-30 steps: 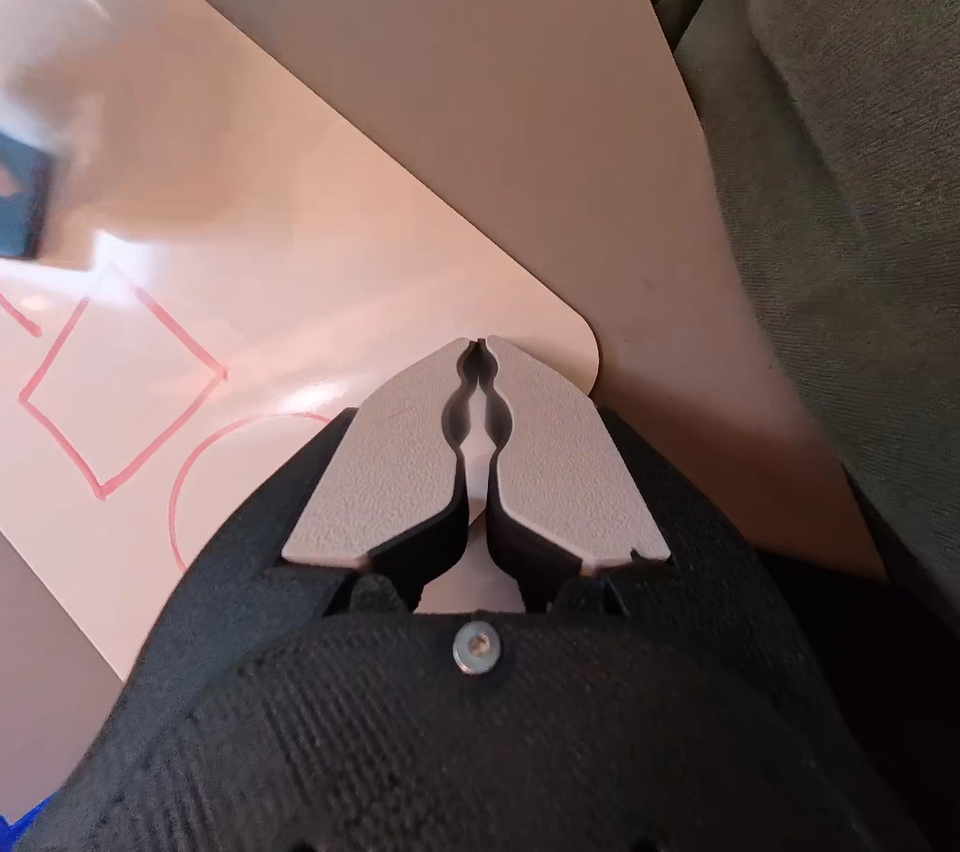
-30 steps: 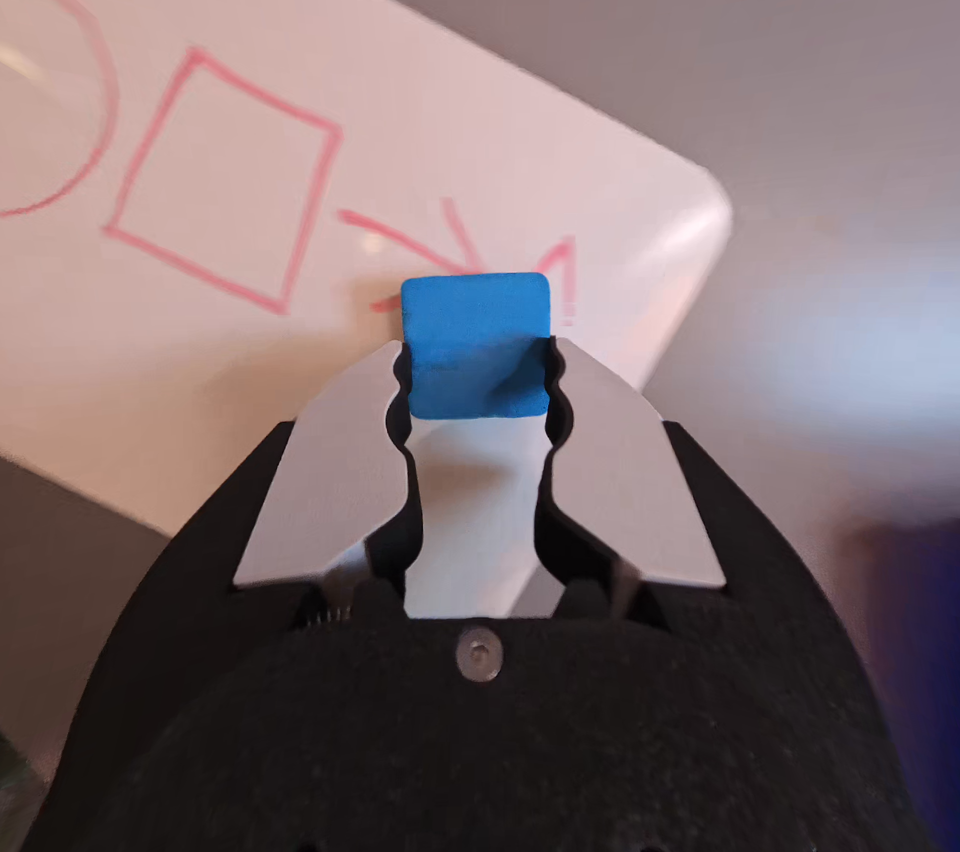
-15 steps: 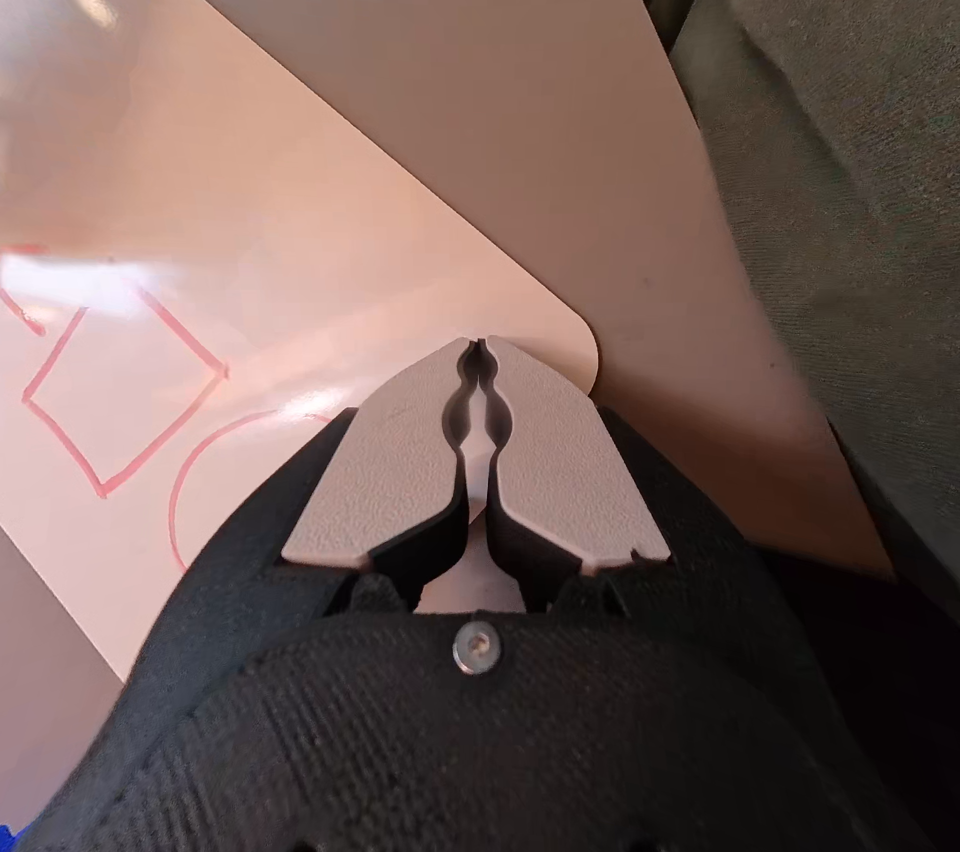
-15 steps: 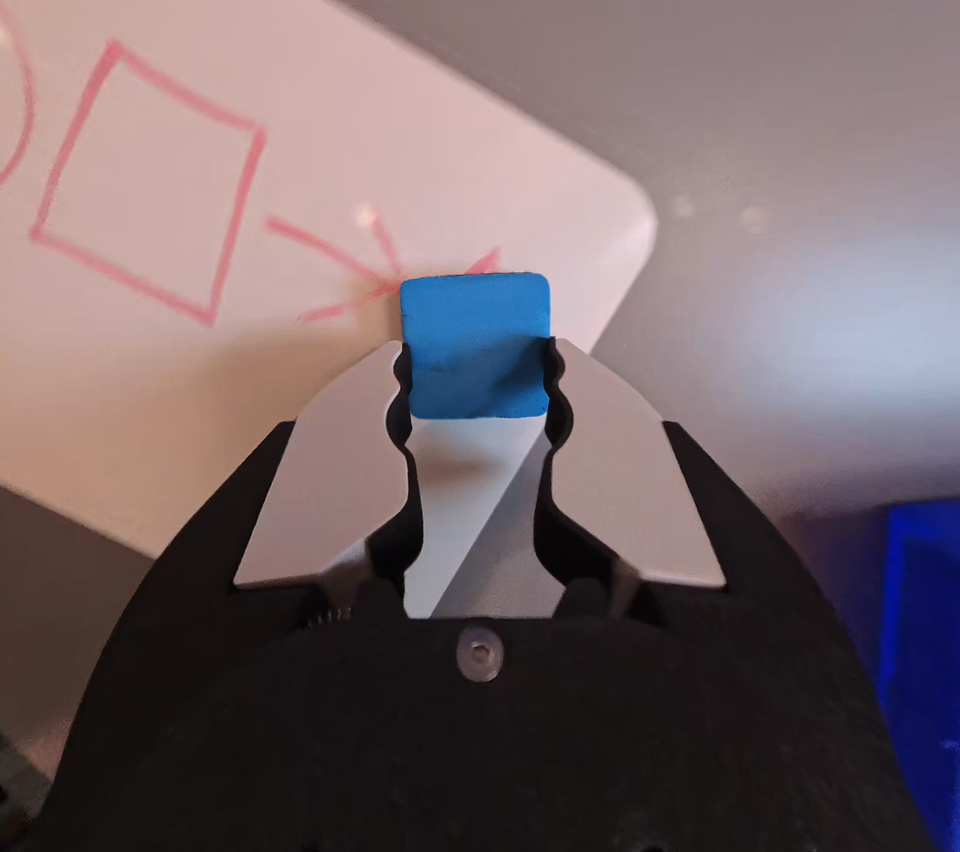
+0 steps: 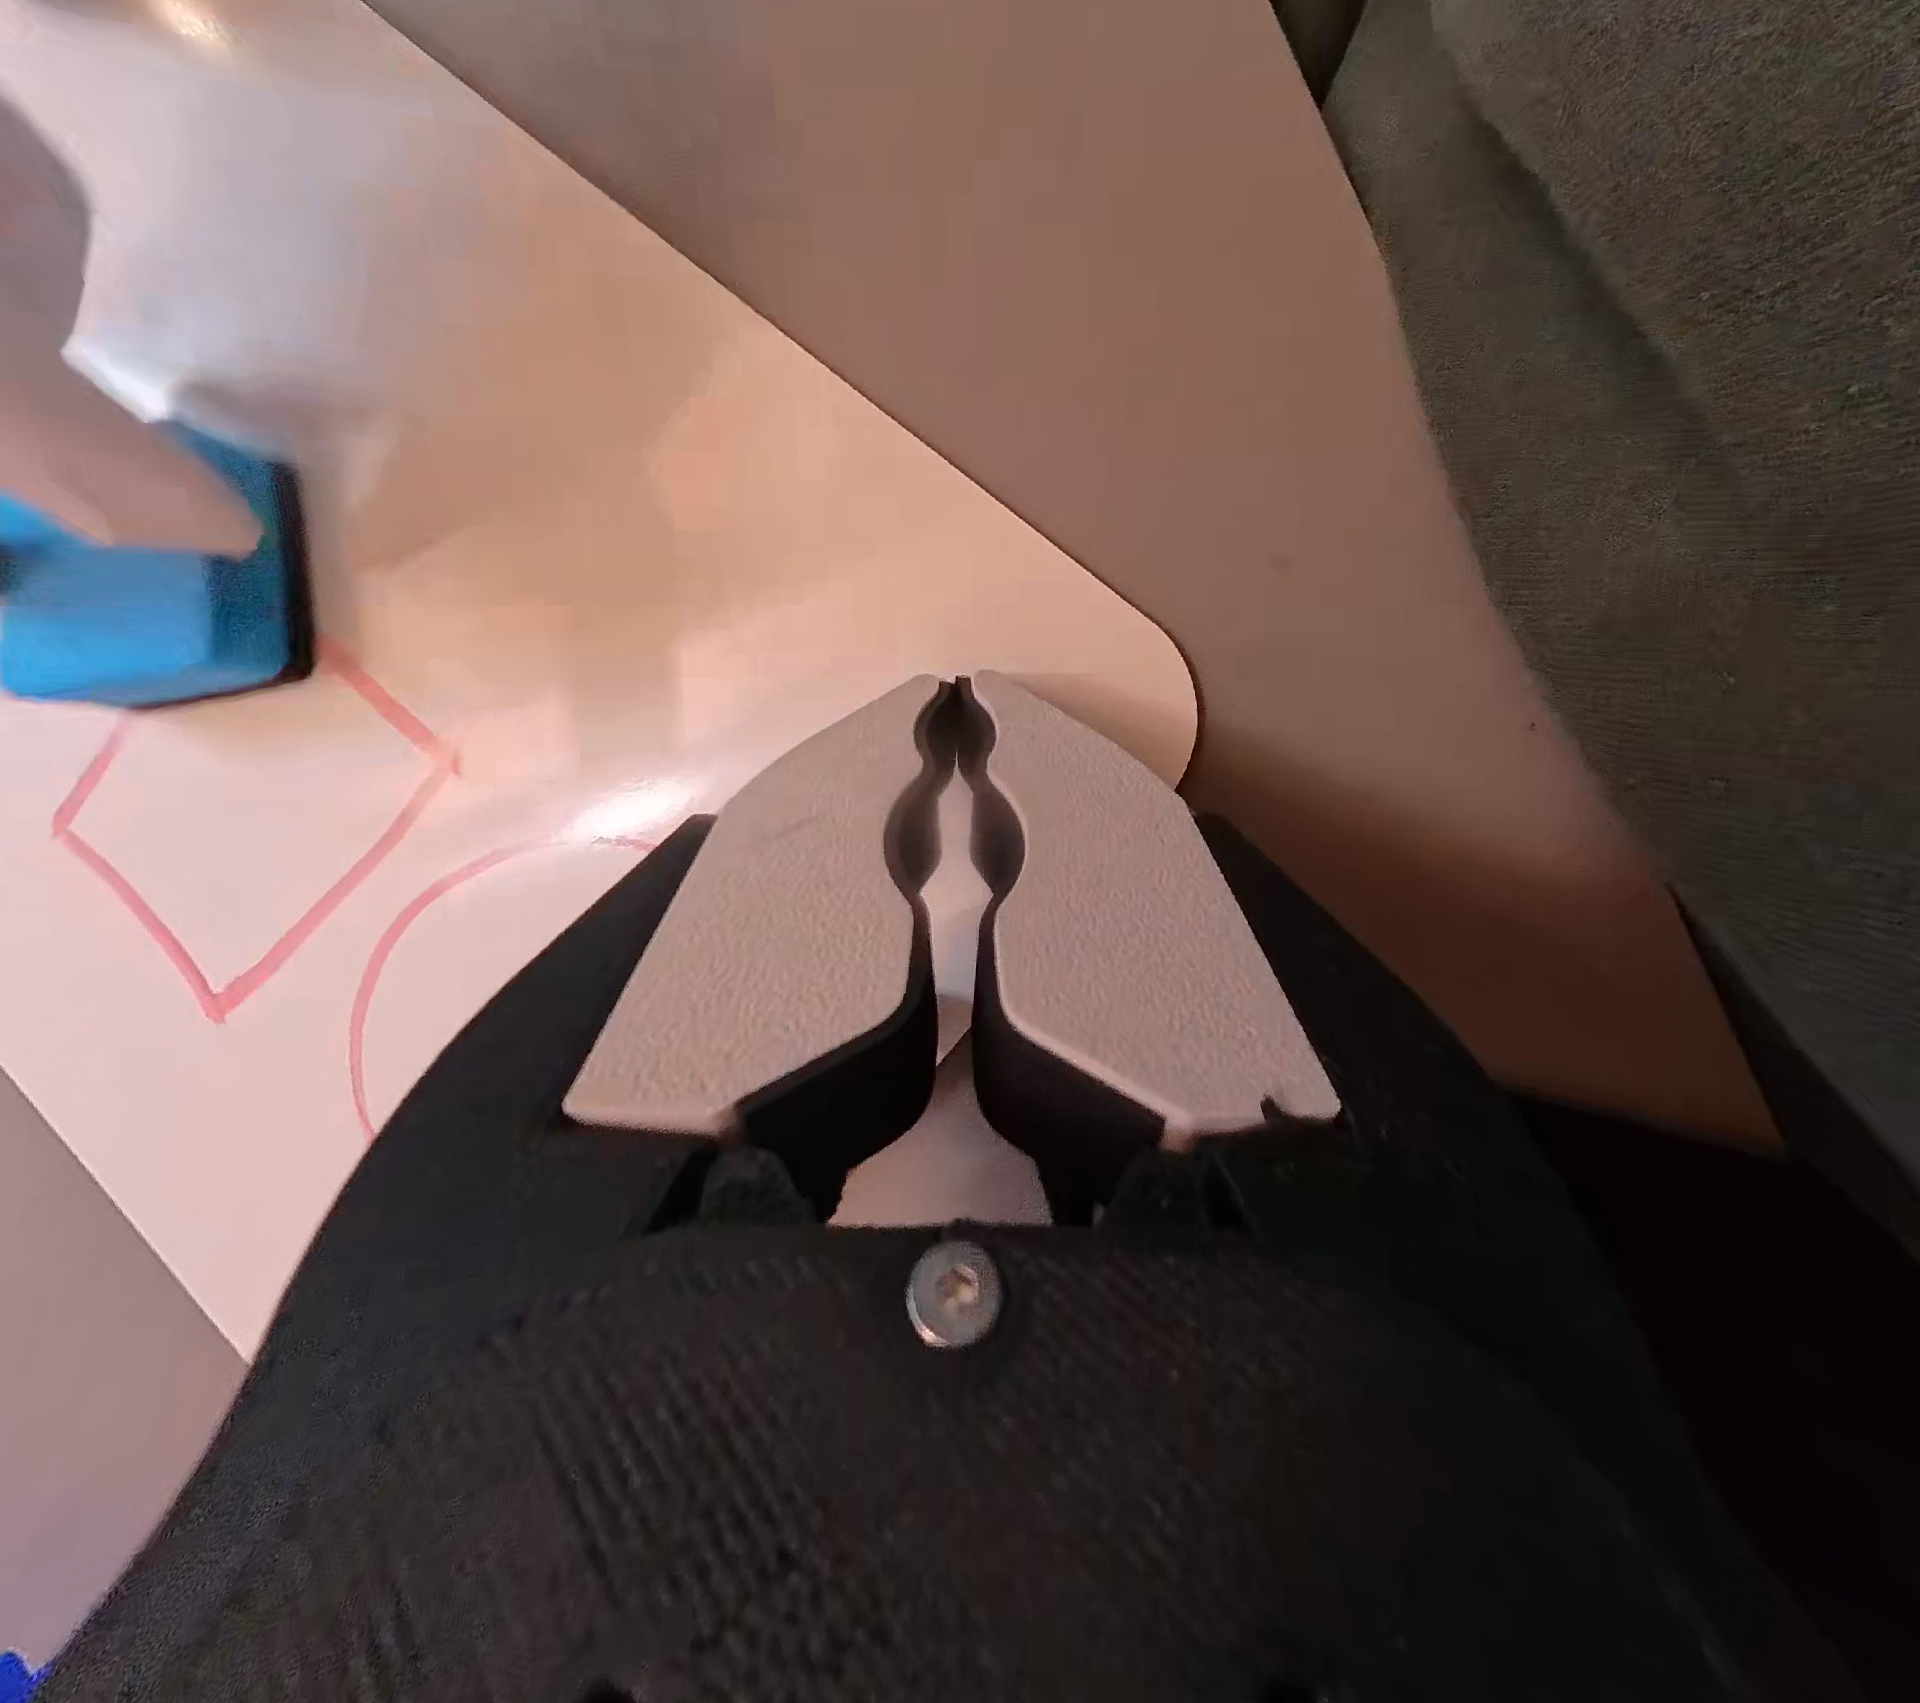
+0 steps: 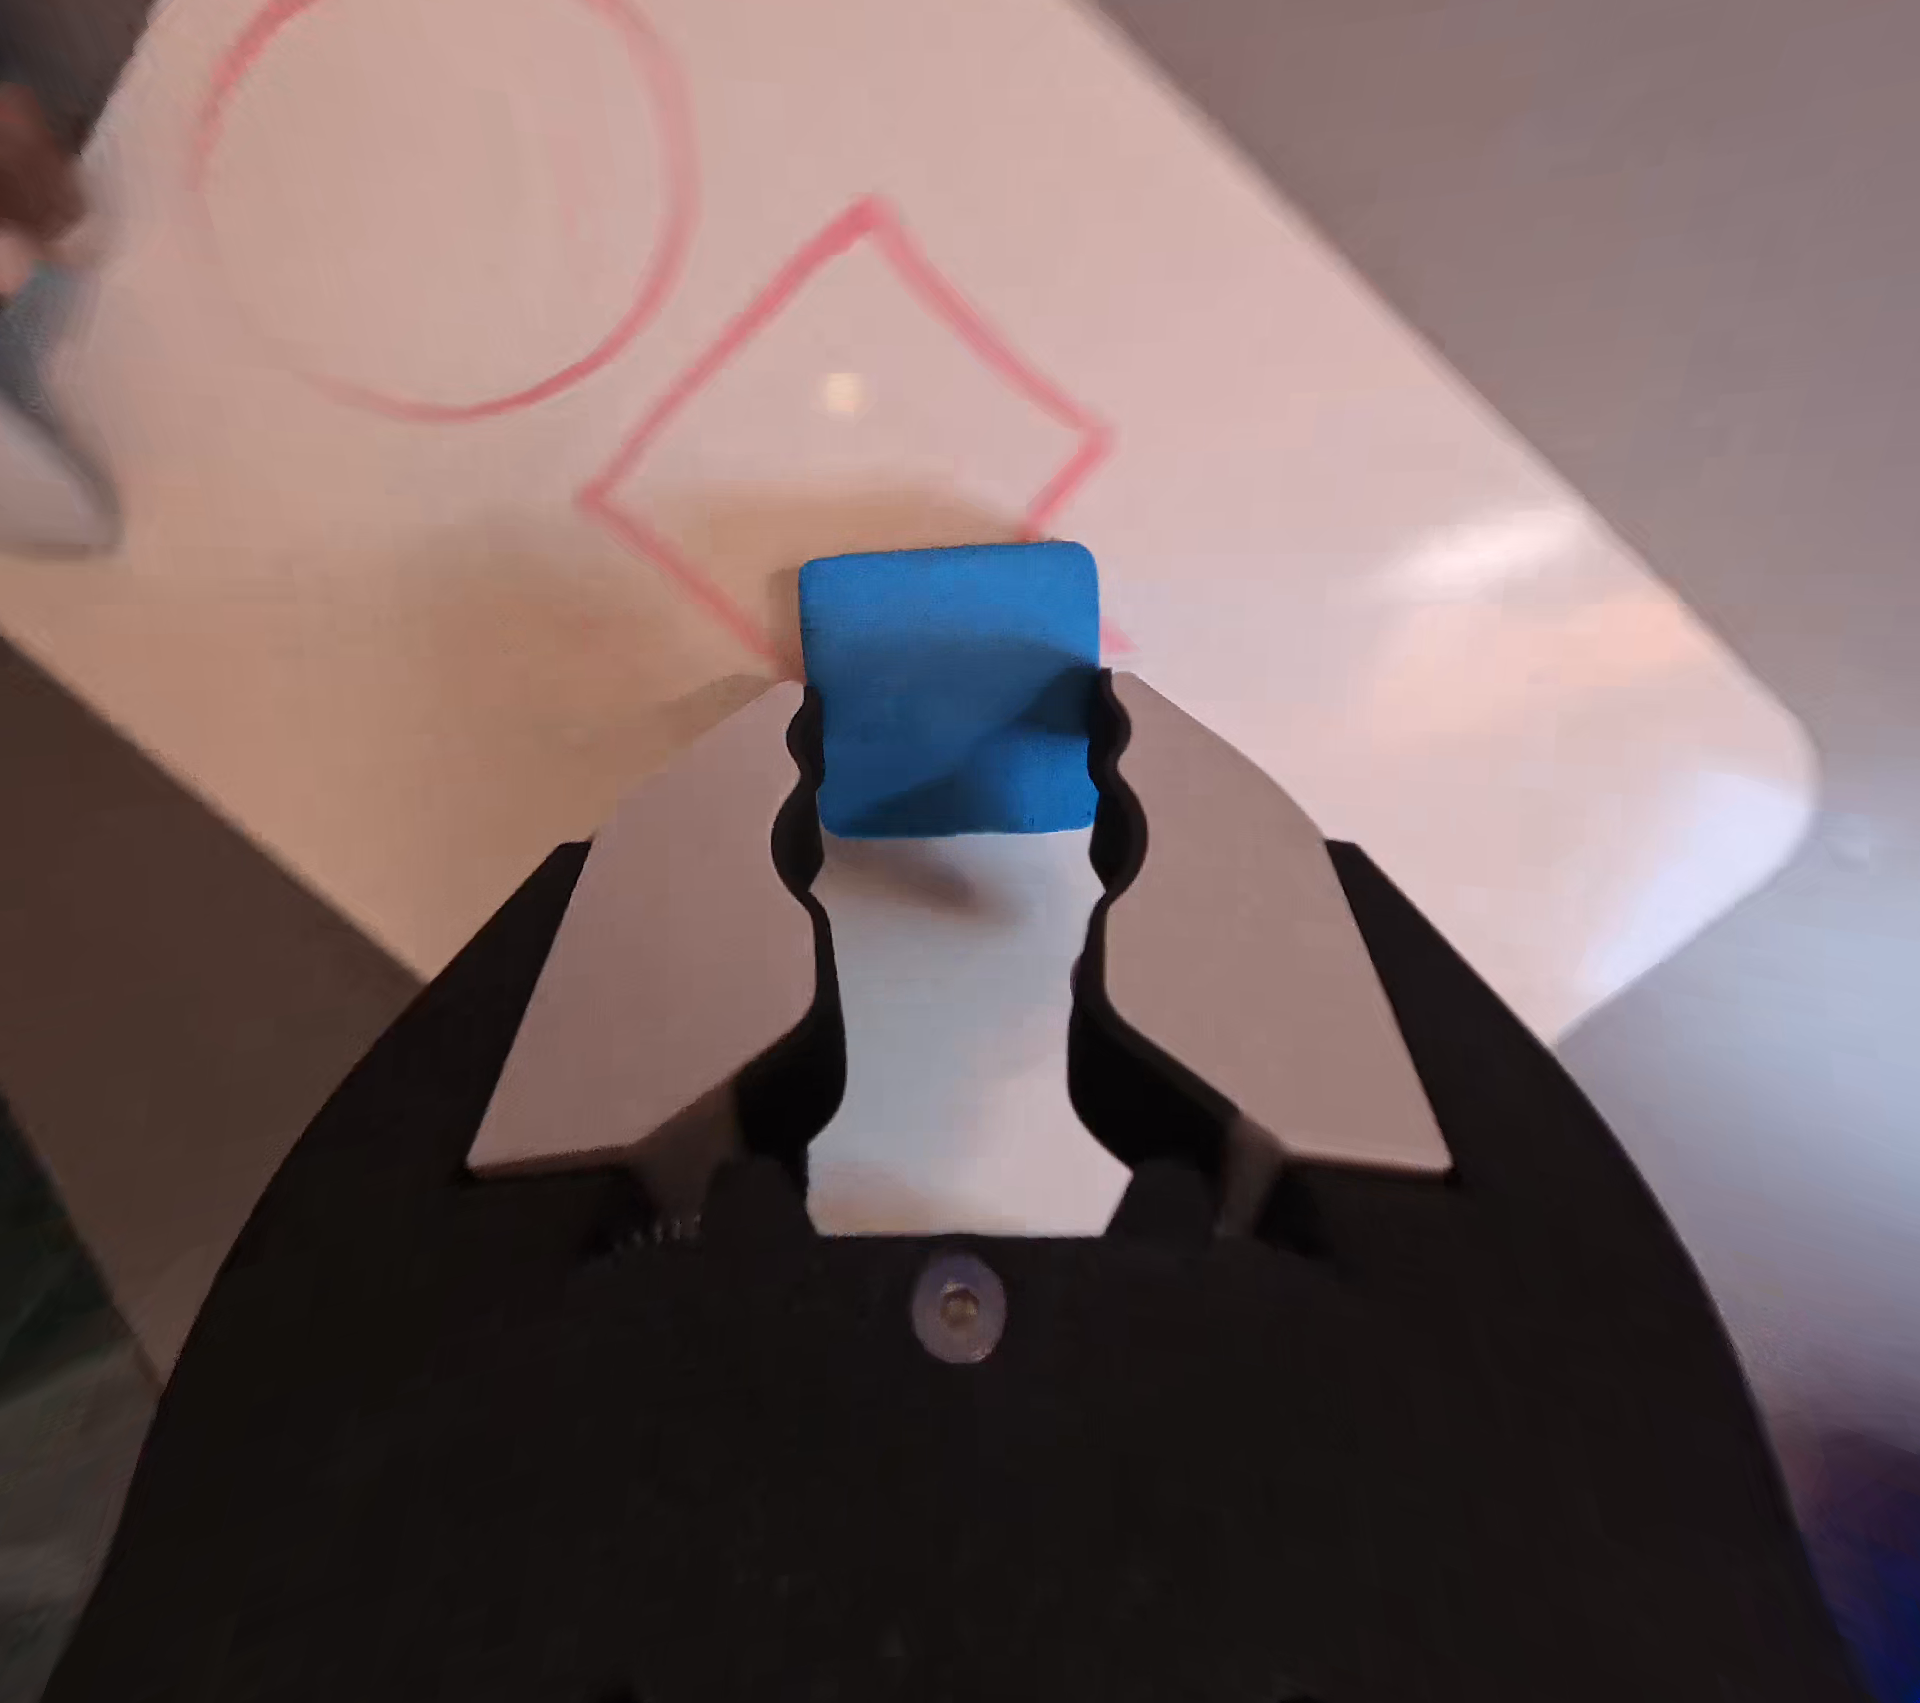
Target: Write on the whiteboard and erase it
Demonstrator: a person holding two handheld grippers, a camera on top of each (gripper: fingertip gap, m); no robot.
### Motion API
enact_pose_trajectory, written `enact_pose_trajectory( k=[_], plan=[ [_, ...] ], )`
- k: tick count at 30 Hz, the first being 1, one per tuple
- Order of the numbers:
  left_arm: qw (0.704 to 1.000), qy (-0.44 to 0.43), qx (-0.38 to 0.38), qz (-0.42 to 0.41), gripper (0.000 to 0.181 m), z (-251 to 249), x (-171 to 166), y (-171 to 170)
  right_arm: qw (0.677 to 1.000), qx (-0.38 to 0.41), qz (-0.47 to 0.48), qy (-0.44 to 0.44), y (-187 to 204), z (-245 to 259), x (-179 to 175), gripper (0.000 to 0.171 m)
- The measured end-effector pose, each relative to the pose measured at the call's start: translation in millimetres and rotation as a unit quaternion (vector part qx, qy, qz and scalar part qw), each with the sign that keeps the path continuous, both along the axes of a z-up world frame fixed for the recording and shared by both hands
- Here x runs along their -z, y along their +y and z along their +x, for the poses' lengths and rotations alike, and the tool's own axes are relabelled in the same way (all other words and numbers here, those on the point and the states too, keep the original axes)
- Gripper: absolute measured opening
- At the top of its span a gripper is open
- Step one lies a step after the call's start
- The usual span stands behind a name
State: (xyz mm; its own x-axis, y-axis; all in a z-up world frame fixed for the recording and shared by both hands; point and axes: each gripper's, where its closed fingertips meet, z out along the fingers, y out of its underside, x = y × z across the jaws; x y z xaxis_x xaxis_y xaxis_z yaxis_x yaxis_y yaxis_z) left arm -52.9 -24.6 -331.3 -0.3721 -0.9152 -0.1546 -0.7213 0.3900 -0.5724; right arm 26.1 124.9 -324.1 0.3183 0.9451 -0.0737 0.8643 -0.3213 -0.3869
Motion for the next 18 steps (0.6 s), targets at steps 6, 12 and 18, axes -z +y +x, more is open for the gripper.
enact_pose_trajectory(
  k=[6,12,18],
  plan=[
    [1.000,0.004,0.000,0.024,0.001,1,0,1,0.992,0.125,0.015,-0.020,85,49,0,0.049],
    [1.000,0.002,0.001,0.017,0.001,2,1,1,0.999,-0.043,0.016,-0.014,-33,-17,1,0.050],
    [1.000,0.002,0.006,0.022,0.001,2,1,0,0.999,0.022,0.021,-0.017,24,-17,1,0.050]
  ],
)
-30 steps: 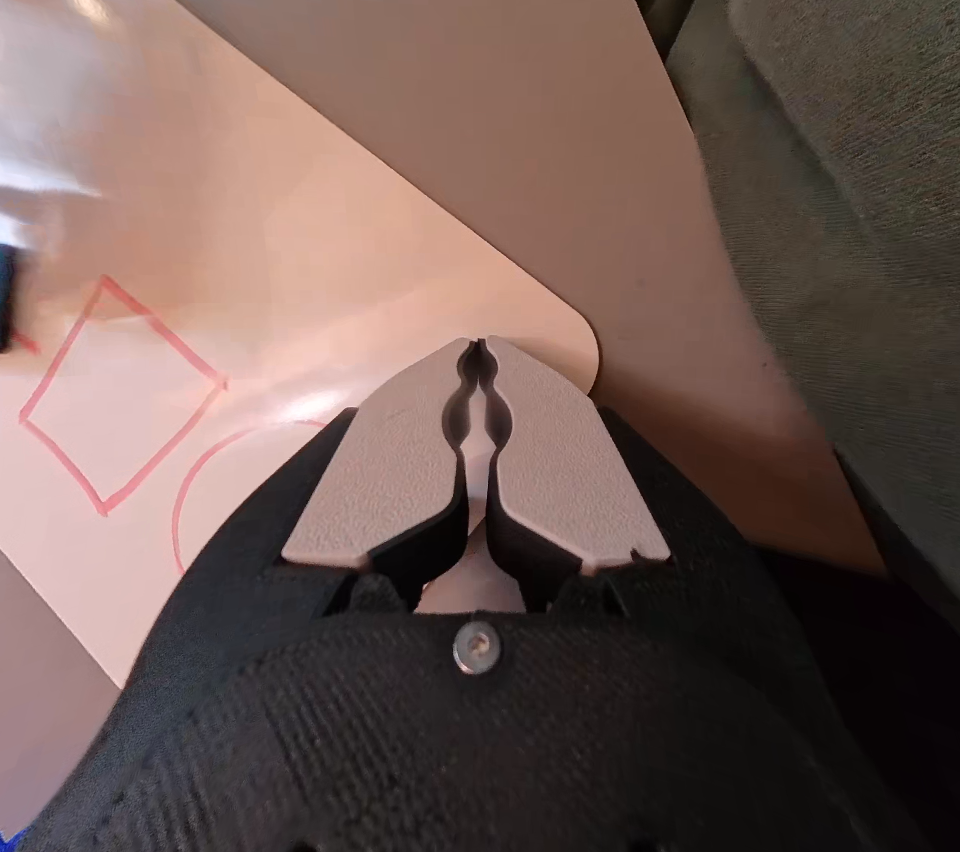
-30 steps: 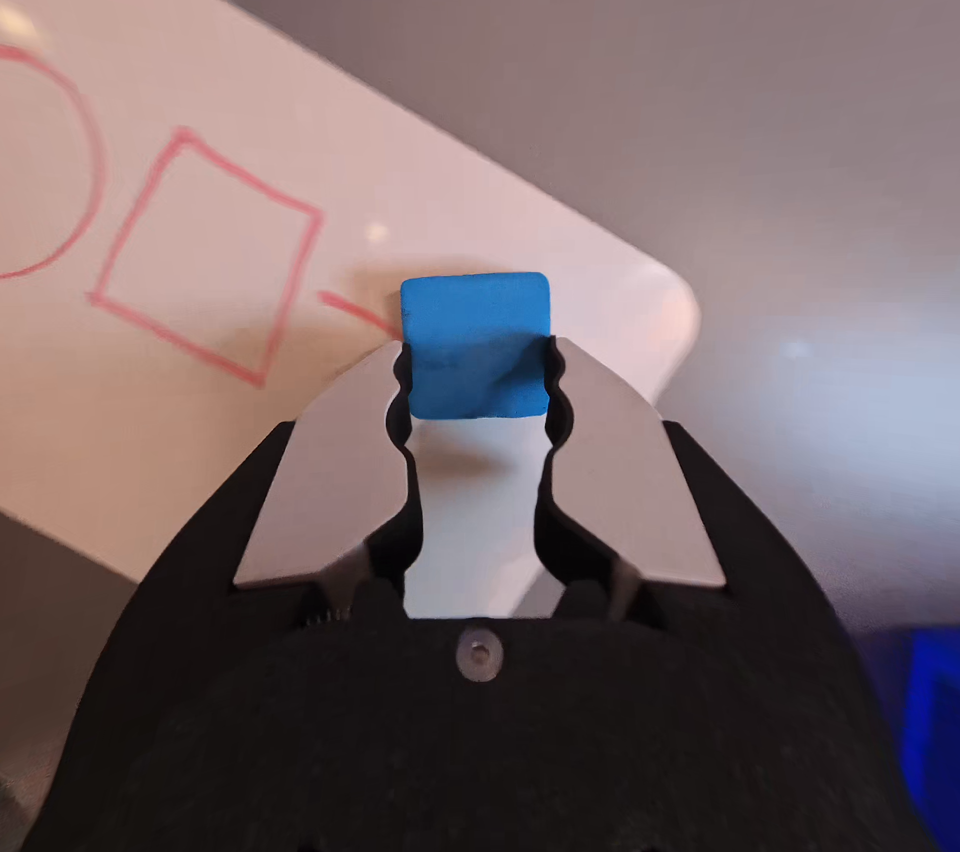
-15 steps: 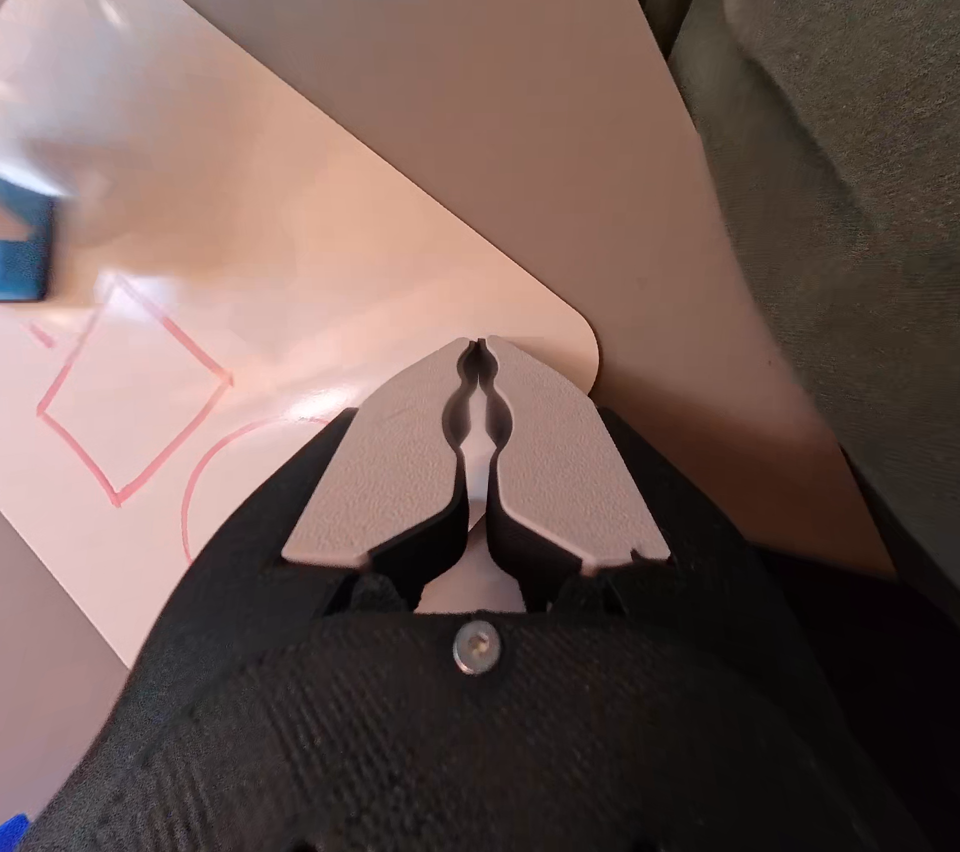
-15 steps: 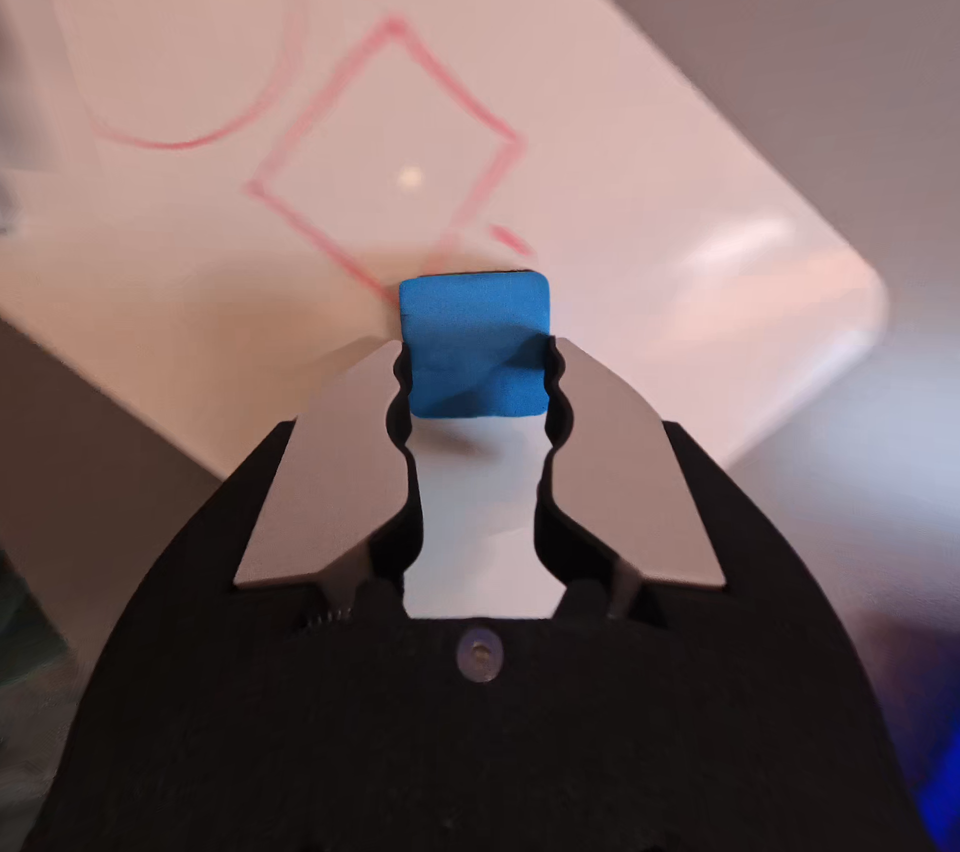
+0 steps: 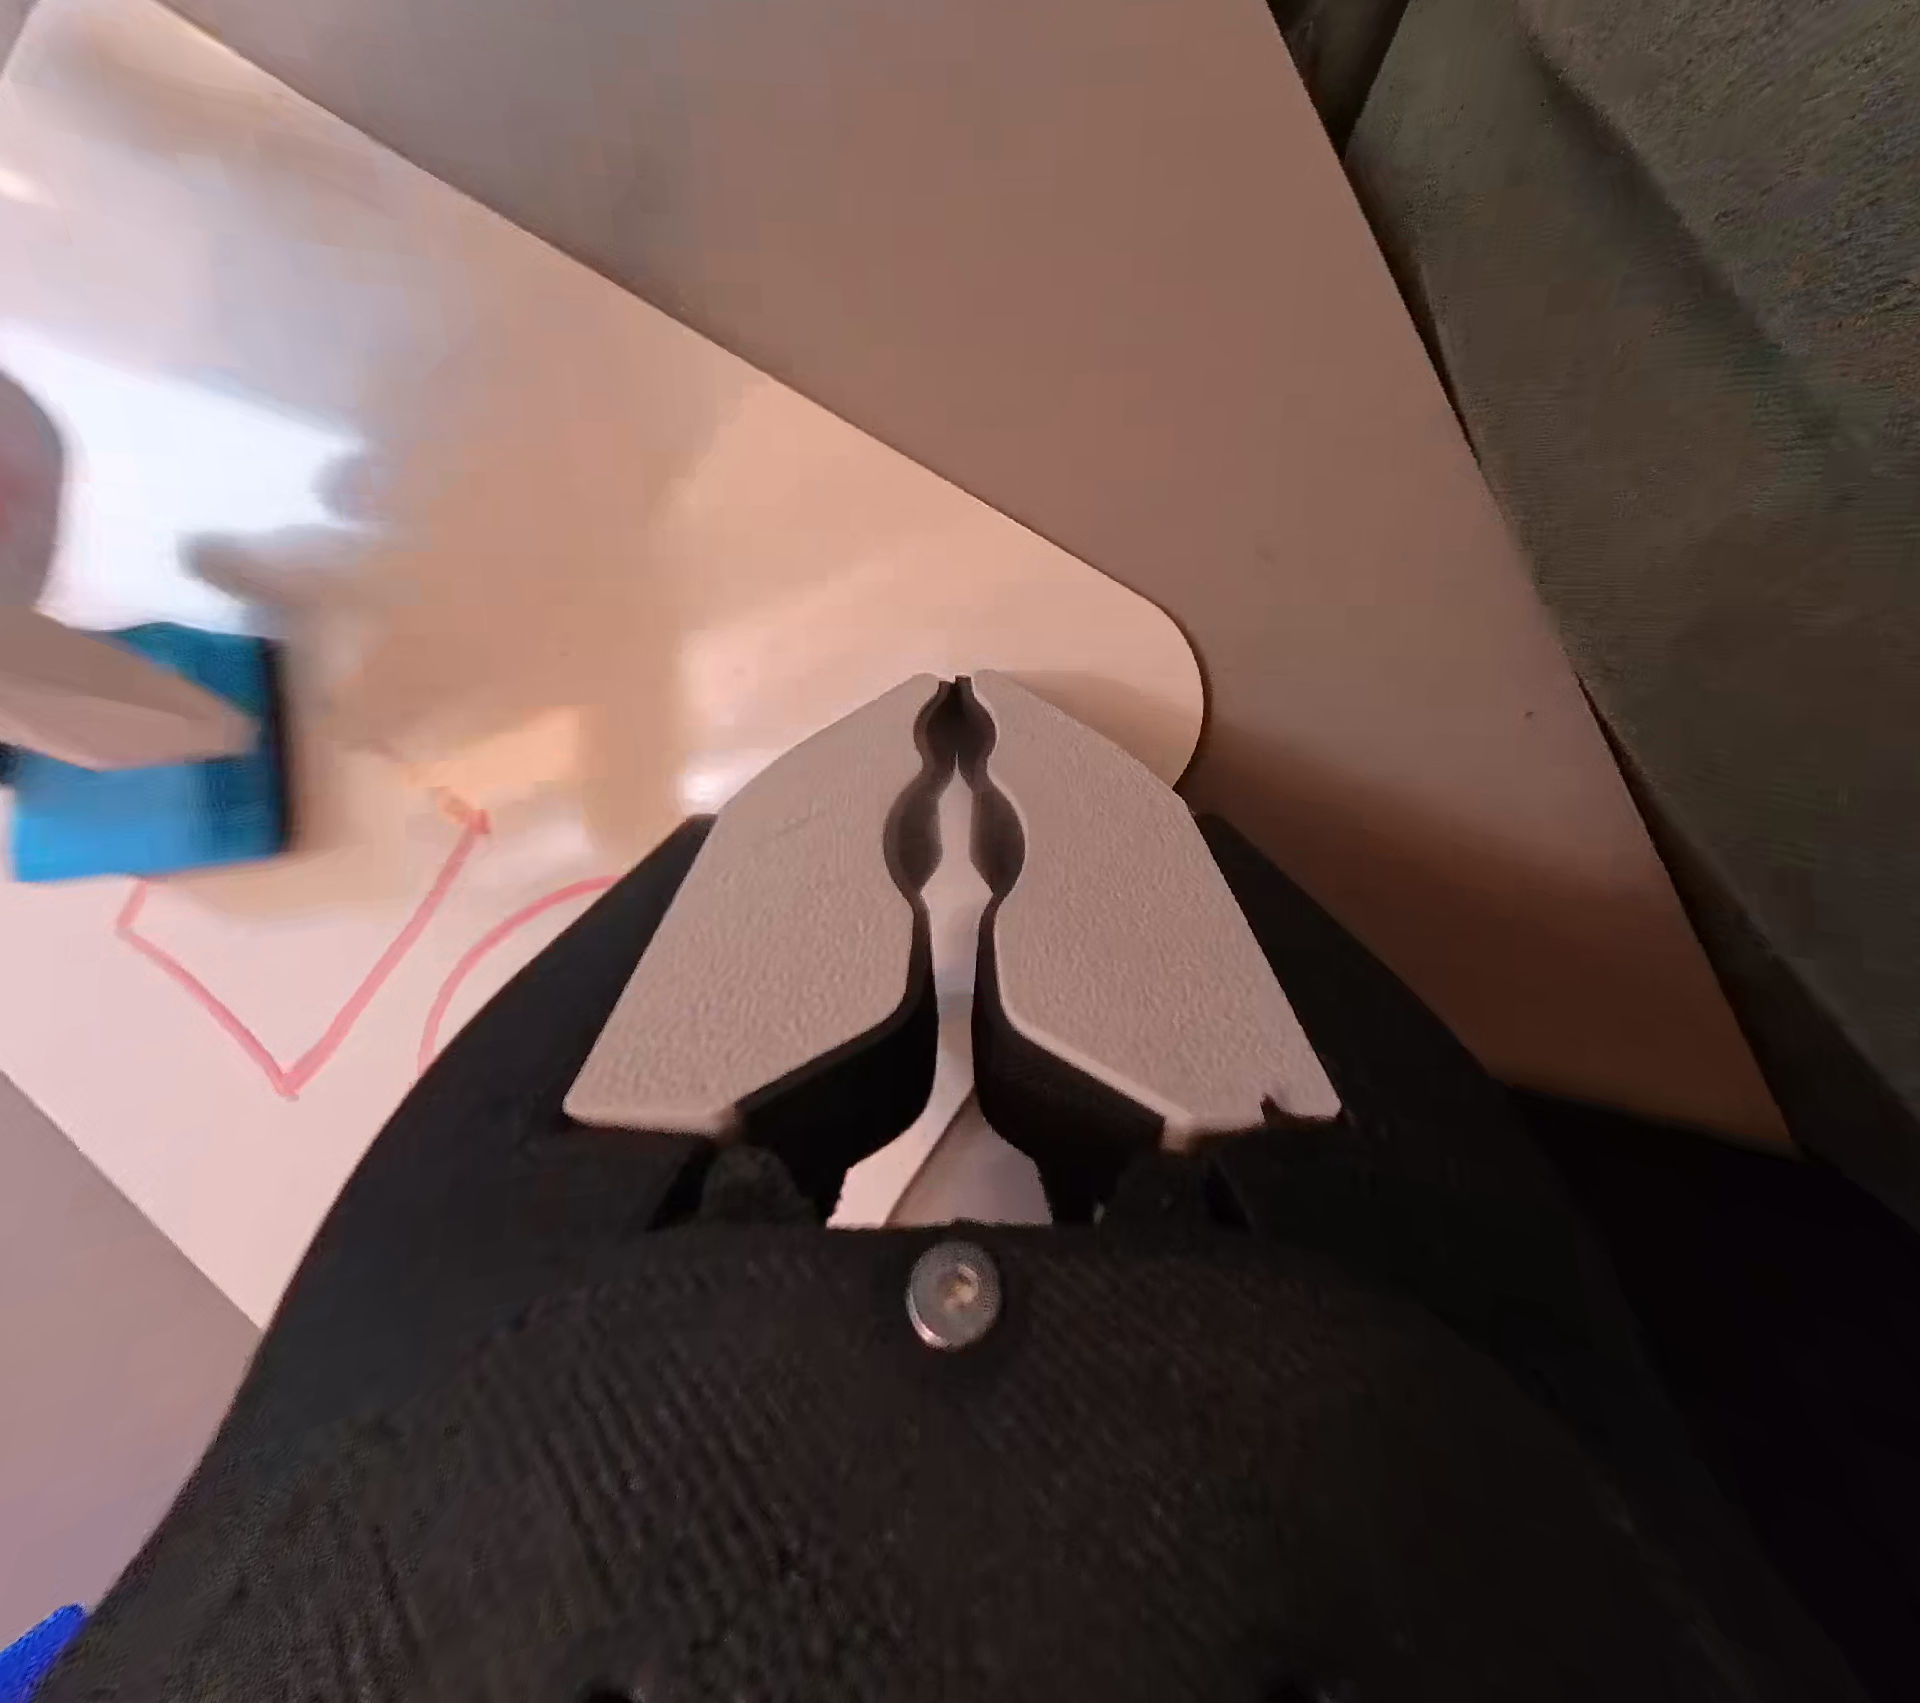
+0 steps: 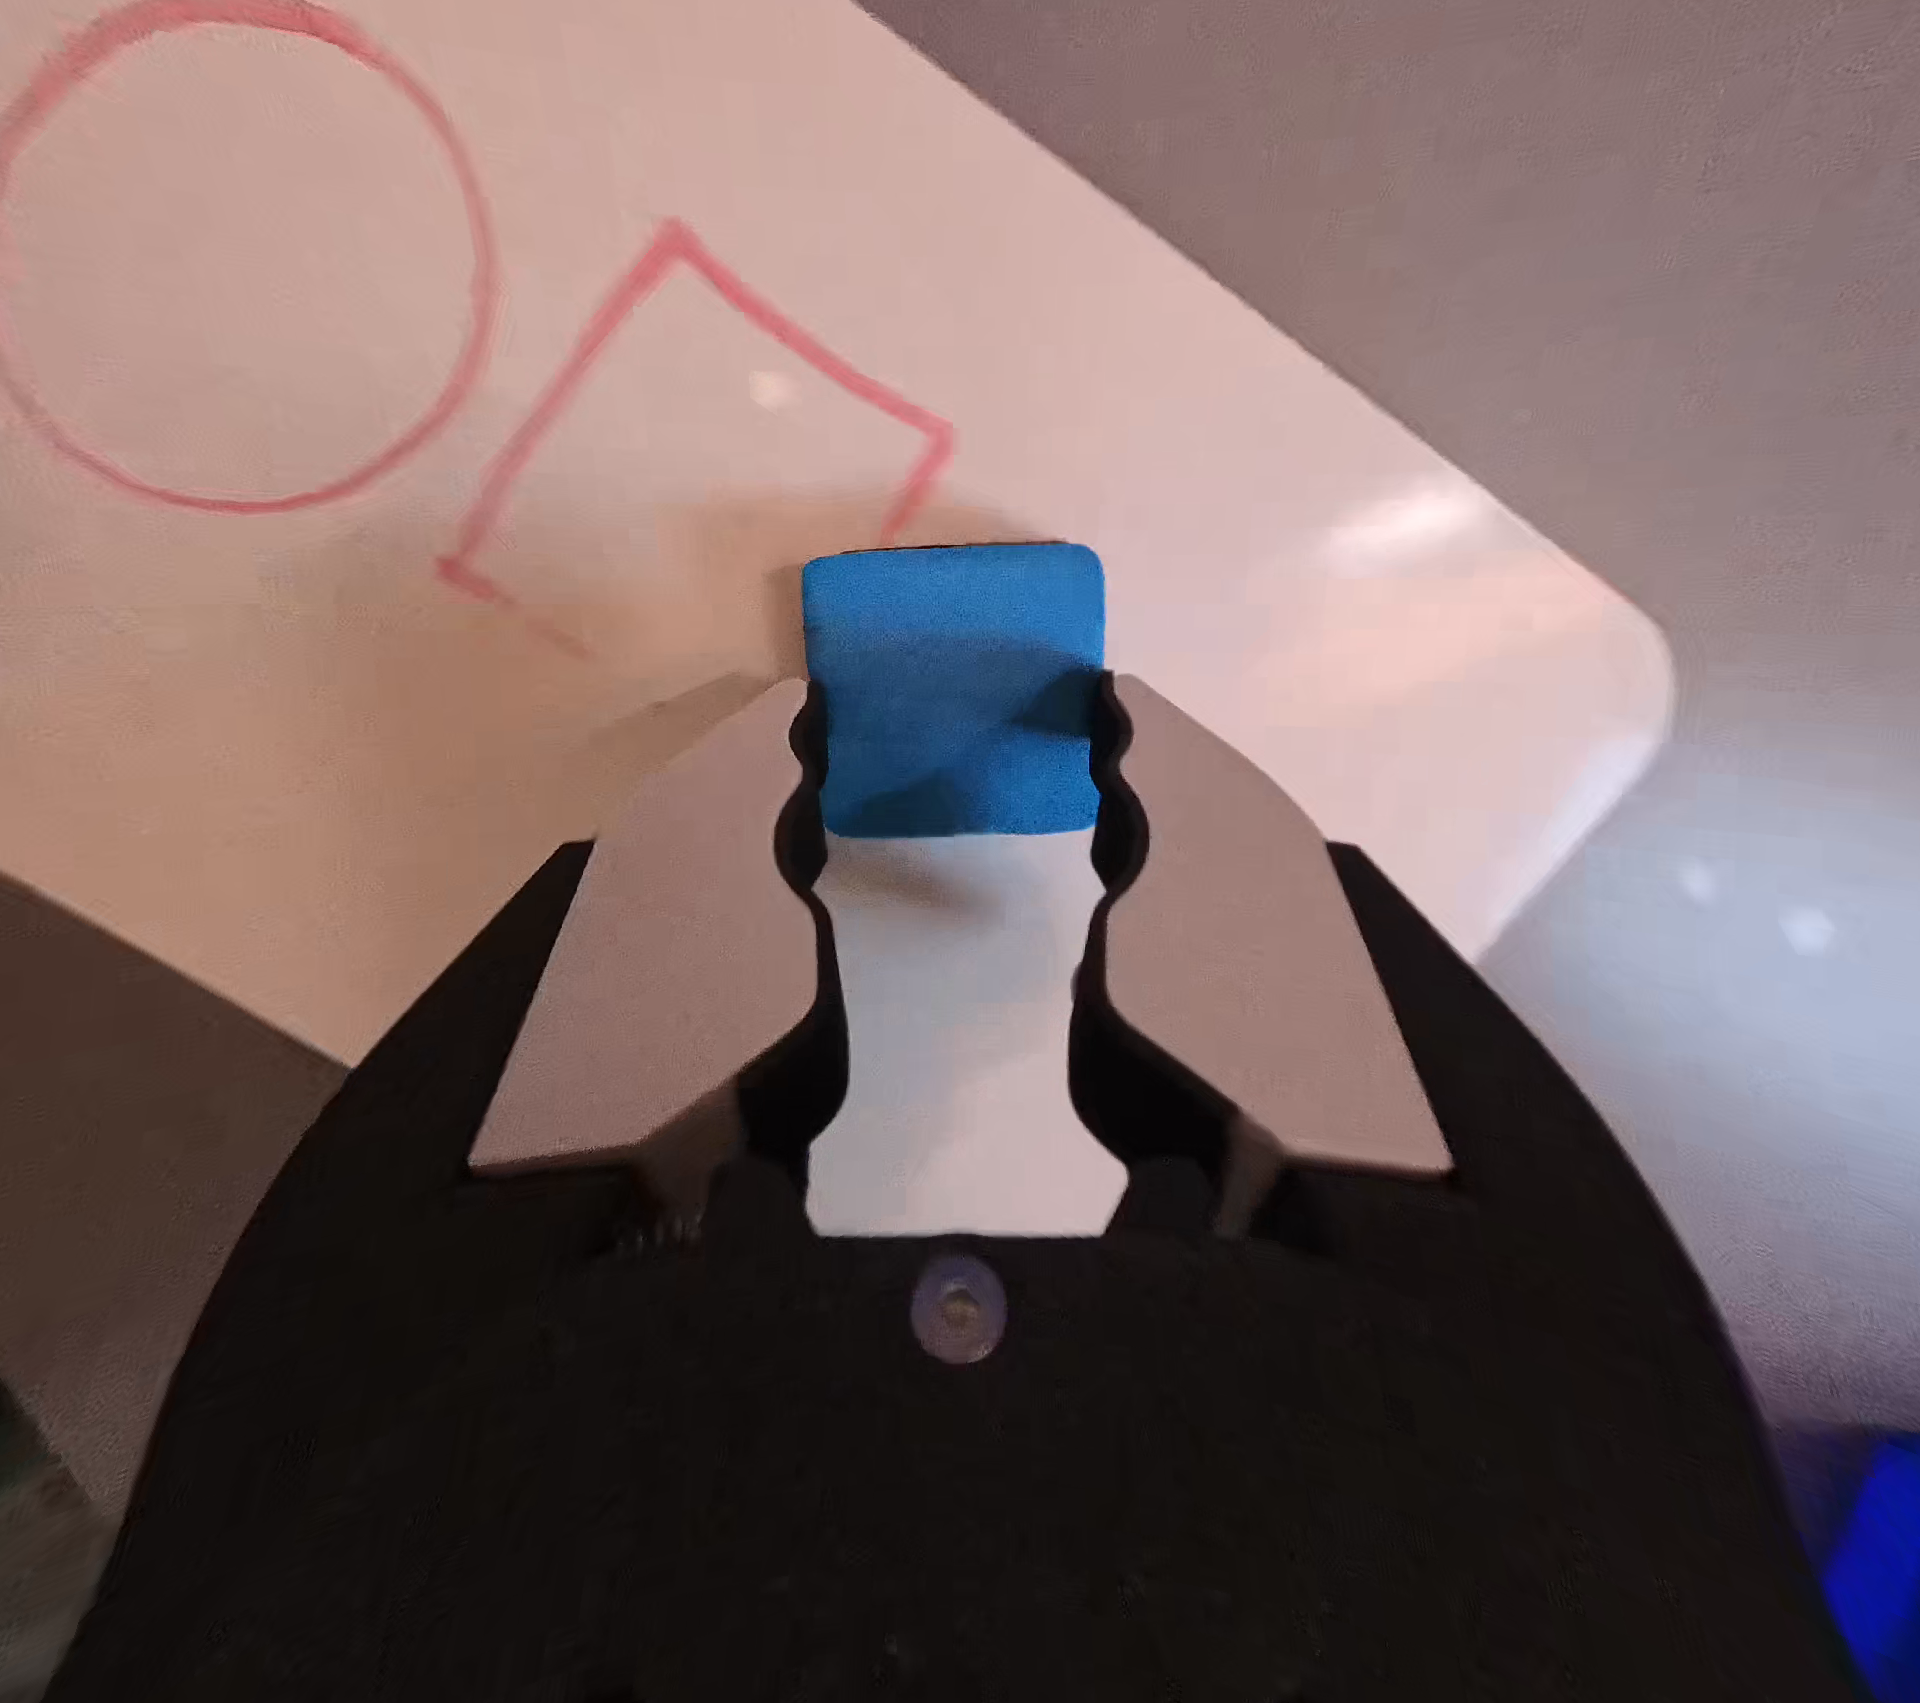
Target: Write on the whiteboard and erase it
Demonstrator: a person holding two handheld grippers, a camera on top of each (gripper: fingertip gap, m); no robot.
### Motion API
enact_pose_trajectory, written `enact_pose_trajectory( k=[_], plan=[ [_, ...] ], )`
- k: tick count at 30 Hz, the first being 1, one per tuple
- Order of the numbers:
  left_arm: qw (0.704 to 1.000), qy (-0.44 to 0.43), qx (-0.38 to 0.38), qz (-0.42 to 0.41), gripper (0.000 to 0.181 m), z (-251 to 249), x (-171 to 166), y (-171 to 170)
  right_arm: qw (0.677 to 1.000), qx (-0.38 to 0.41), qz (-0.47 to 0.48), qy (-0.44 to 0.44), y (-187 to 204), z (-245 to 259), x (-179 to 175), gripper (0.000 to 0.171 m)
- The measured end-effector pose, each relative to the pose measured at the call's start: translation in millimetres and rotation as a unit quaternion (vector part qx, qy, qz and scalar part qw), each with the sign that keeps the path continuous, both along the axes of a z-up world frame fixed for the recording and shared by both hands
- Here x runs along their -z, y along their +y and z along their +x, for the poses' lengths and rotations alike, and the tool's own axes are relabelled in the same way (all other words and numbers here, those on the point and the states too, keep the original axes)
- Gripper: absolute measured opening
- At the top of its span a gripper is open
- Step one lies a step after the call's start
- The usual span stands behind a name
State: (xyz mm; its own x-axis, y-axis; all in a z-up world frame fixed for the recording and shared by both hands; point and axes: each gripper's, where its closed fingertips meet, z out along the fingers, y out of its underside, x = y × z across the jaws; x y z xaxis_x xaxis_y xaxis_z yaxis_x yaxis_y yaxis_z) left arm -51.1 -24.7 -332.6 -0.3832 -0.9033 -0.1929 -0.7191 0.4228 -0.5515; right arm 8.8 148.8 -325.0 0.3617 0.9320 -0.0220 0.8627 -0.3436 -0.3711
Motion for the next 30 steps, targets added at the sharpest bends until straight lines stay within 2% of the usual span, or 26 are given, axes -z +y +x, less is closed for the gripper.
enact_pose_trajectory(
  k=[2,4,5,7,9,11,13,14,15,17,19,21,23,24,25,28,30],
  plan=[
    [1.000,-0.001,0.001,-0.001,0.000,1,0,0,0.997,-0.077,-0.010,-0.006,-54,-26,0,0.050],
    [1.000,-0.002,0.002,0.000,0.001,1,0,0,0.995,-0.090,-0.024,-0.021,-74,-15,0,0.049],
    [1.000,-0.003,0.002,0.001,0.001,1,0,0,0.997,-0.062,-0.030,-0.032,-61,-1,0,0.049],
    [1.000,-0.003,0.003,0.007,0.001,2,1,0,0.999,0.002,-0.015,-0.050,-12,17,0,0.049],
    [1.000,-0.002,0.003,0.014,0.001,2,1,0,1.000,0.001,-0.013,-0.028,4,-9,0,0.050],
    [1.000,-0.003,0.004,0.010,0.000,3,1,0,0.995,-0.092,-0.014,-0.019,-39,-48,0,0.050],
    [1.000,-0.003,0.005,0.010,0.000,3,1,0,0.987,-0.157,-0.024,-0.038,-80,-48,0,0.050],
    [1.000,-0.004,0.005,0.010,0.000,3,1,0,0.986,-0.155,-0.035,-0.044,-82,-39,0,0.049],
    [1.000,-0.004,0.005,0.010,0.000,3,1,0,0.989,-0.130,-0.043,-0.053,-68,-30,0,0.049],
    [1.000,-0.004,0.006,0.012,0.001,4,1,0,0.995,-0.076,-0.017,-0.067,-13,-25,0,0.050],
    [1.000,-0.004,0.007,0.018,0.001,4,1,0,0.997,-0.062,-0.014,-0.037,11,-55,0,0.050],
    [1.000,-0.005,0.009,0.014,0.001,4,1,-1,0.992,-0.127,-0.014,-0.024,-20,-85,0,0.050],
    [1.000,-0.006,0.010,0.012,0.000,4,2,-1,0.981,-0.188,-0.026,-0.033,-63,-86,0,0.050],
    [1.000,-0.007,0.010,0.012,0.000,4,2,-1,0.979,-0.199,-0.030,-0.039,-70,-80,0,0.050],
    [1.000,-0.007,0.011,0.013,0.001,4,2,-1,0.981,-0.187,-0.039,-0.044,-64,-74,0,0.050],
    [1.000,-0.006,0.011,0.021,0.001,4,2,-1,0.992,-0.114,-0.016,-0.054,4,-75,0,0.050],
    [1.000,-0.006,0.011,0.023,0.001,4,2,-2,0.989,-0.139,-0.009,-0.040,-2,-98,0,0.050]
  ],
)
